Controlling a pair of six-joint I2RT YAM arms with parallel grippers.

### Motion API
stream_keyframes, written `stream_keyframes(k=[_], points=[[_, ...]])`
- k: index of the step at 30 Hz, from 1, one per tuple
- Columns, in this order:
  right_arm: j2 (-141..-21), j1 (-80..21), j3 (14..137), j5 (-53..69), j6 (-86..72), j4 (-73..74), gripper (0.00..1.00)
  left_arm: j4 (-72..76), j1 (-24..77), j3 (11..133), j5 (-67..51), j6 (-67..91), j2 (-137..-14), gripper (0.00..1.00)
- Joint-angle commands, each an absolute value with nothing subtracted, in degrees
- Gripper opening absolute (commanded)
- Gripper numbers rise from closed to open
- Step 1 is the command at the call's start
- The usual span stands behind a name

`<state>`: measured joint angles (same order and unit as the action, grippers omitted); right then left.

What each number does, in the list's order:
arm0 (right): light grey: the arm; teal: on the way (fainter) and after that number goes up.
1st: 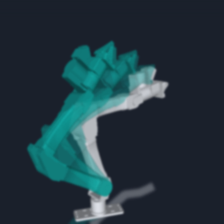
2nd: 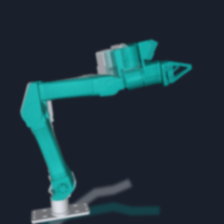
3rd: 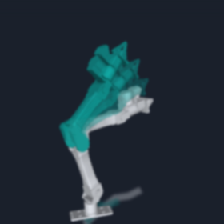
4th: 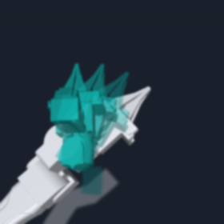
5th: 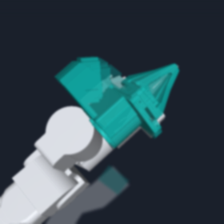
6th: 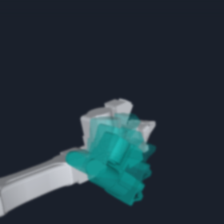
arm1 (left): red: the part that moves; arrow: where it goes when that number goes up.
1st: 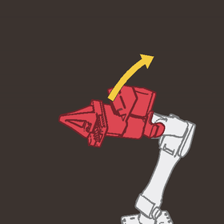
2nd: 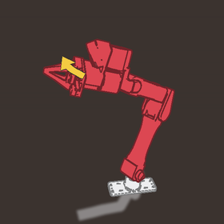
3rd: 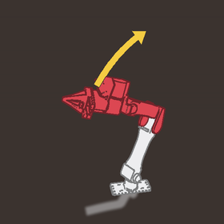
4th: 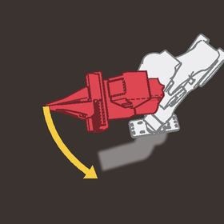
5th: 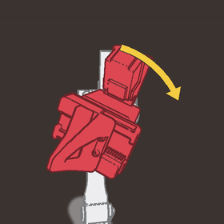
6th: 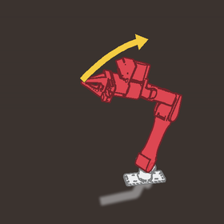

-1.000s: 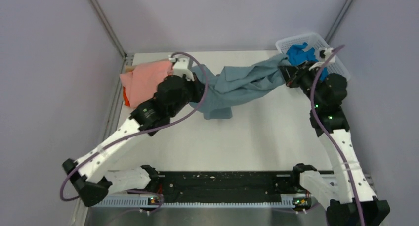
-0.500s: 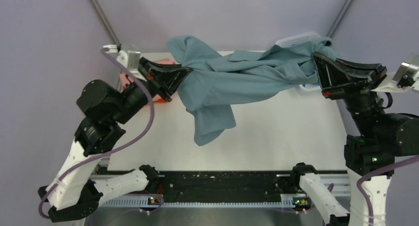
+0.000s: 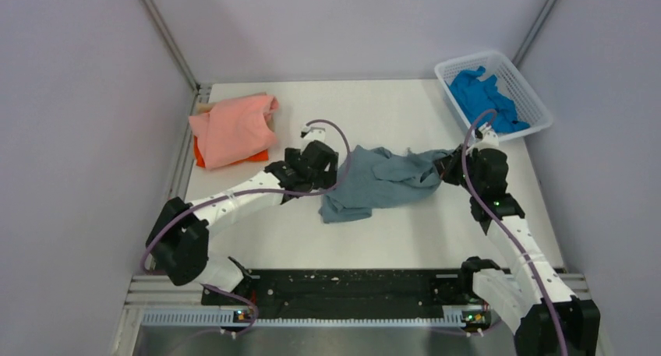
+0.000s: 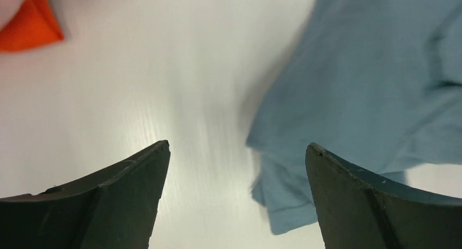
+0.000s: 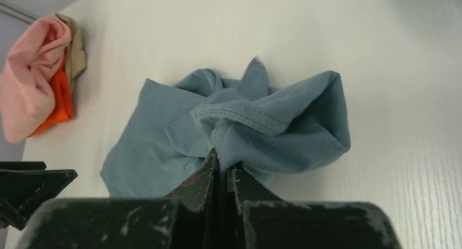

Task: Fold and stack the t-shirts
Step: Flatten out the tshirt

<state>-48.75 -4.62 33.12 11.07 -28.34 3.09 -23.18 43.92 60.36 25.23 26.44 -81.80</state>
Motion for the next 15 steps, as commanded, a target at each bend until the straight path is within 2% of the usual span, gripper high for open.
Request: stream_keyframes(k=[1, 6, 11, 15], points=[[-48.2, -4.5, 33.5, 7.8, -27.5, -2.9, 0.0, -22.4, 42.9, 56.5, 30.7, 34.4, -80.7, 0.99], [-49.8, -4.5, 32.0, 8.2, -27.0, -3.4, 0.0, -15.4, 39.1, 51.8, 20.9, 37.1, -82.6, 0.99], [-50.1, -4.4, 31.9, 8.3, -26.9, -3.8, 0.0, -2.1, 33.7, 47.1, 3.5, 38.4, -86.0, 0.97], [-49.8, -4.5, 31.9, 7.9, -26.4, -3.5, 0.0, -2.0, 29.3, 49.0, -7.4, 40.0, -91.8, 0.97]])
